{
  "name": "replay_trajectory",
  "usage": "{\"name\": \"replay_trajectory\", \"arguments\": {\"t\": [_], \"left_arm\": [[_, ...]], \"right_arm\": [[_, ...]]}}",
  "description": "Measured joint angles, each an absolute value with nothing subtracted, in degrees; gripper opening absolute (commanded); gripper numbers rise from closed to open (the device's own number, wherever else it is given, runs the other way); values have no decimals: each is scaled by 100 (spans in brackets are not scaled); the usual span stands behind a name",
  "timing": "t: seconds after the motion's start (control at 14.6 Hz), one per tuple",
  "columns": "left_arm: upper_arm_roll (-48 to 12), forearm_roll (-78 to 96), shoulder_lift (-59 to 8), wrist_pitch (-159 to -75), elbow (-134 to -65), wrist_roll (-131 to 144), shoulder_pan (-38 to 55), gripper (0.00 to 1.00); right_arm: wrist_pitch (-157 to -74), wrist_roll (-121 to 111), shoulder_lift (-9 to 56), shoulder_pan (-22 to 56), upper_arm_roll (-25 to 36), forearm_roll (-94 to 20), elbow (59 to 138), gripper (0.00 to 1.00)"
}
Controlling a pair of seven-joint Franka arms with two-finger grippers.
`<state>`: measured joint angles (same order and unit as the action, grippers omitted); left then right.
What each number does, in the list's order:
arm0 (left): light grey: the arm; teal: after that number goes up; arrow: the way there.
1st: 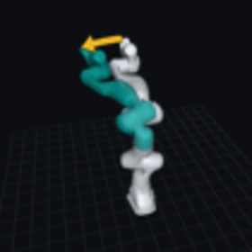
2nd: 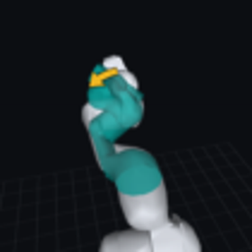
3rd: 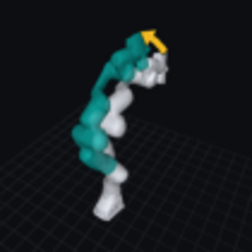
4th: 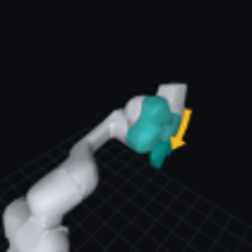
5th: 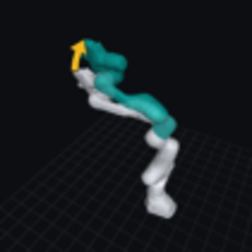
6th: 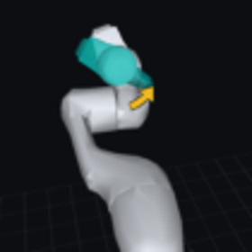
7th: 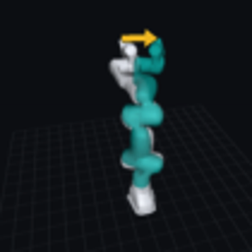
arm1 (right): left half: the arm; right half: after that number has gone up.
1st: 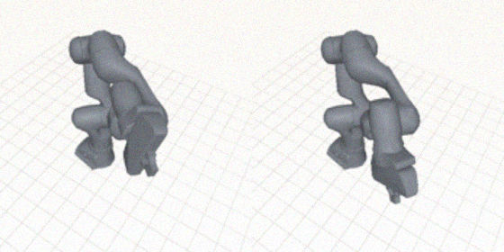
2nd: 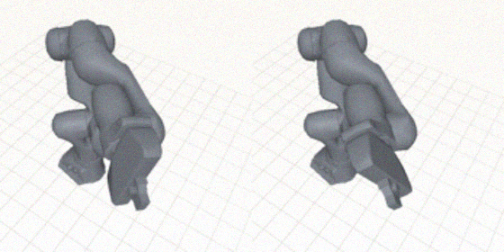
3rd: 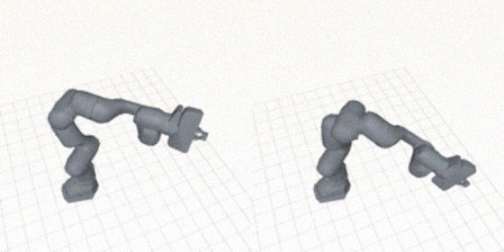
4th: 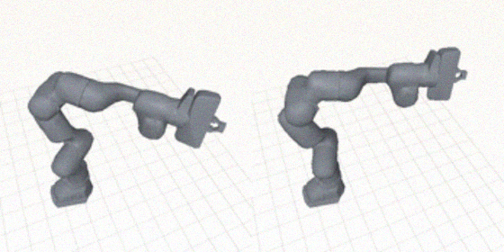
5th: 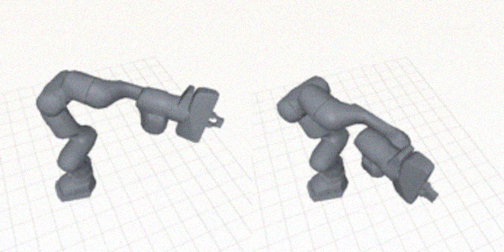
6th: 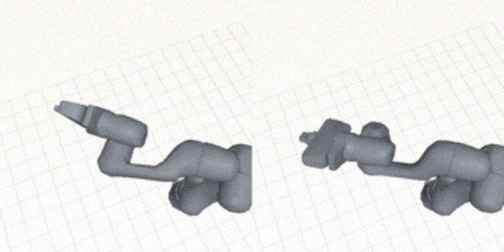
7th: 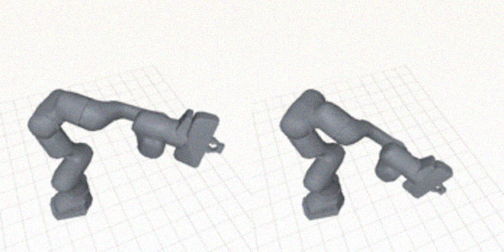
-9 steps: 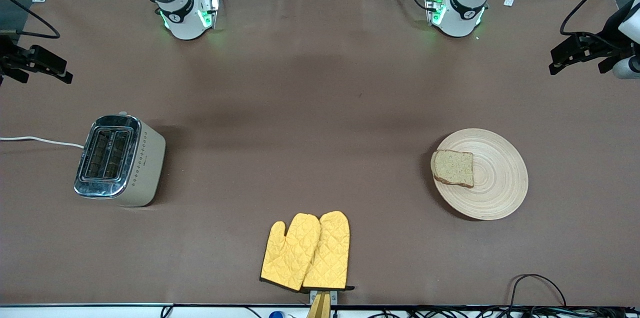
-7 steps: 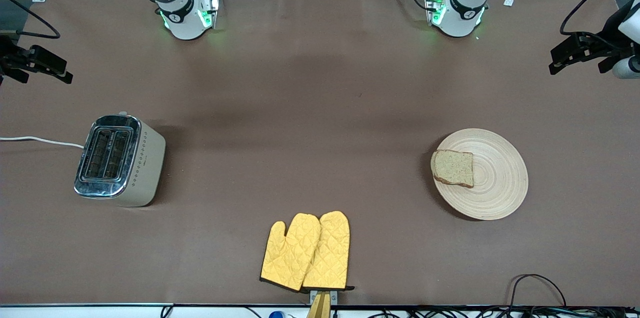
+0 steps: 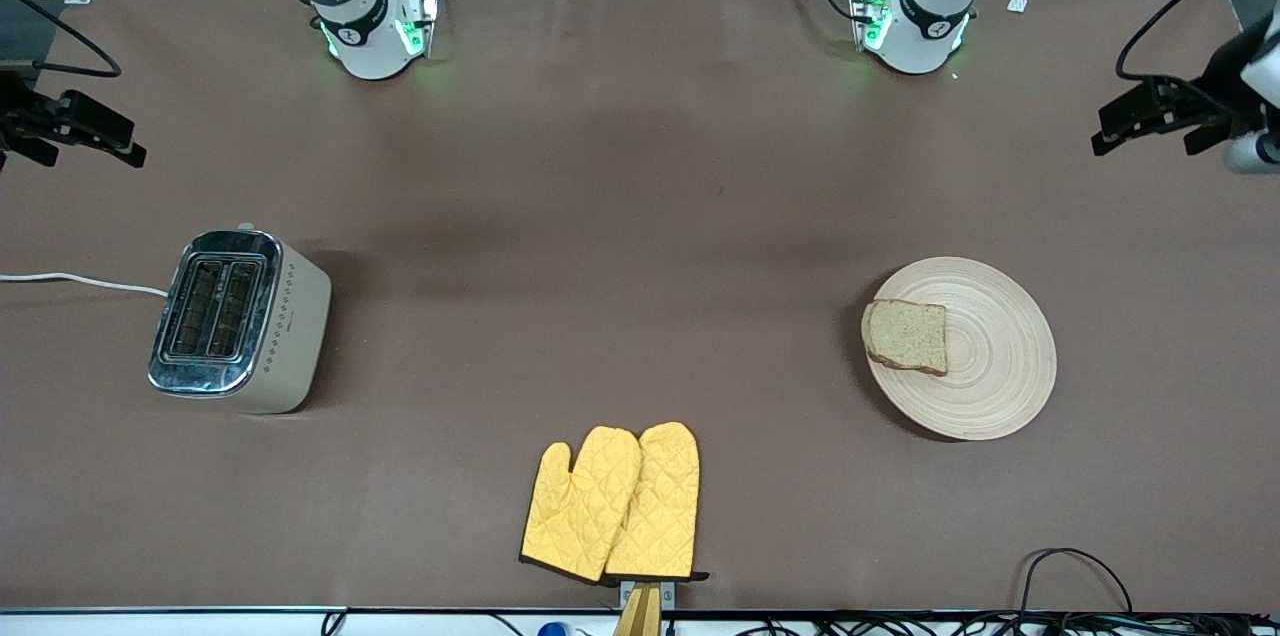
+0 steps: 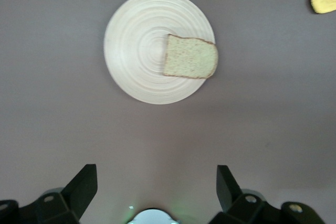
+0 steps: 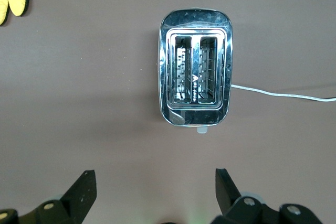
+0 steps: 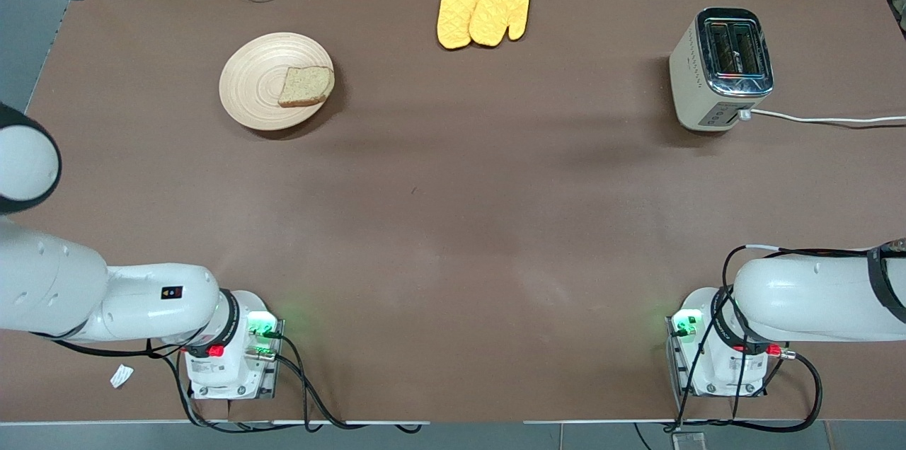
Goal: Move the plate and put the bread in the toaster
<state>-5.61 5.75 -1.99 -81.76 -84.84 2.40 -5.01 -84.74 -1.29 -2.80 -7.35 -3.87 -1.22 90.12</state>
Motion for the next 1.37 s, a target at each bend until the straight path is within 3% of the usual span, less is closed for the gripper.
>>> {"name": "replay_trajectory", "arguments": {"t": [0.89, 1.17, 1.37], "left_arm": [[-498, 2976, -3121, -9607, -8530, -3307, -2643, 99], [-499, 3466, -3774, -9741, -8521, -4171, -2991, 100], [-500, 3759, -4114, -9743, -8511, -4382, -3135, 95]], "right_arm": [[-8546, -129, -270, -736, -388, -124, 9013, 100], [-8546, -129, -269, -736, -389, -126, 9013, 100], [-8530, -129, -268, -736, -391, -129, 9013, 100]]}}
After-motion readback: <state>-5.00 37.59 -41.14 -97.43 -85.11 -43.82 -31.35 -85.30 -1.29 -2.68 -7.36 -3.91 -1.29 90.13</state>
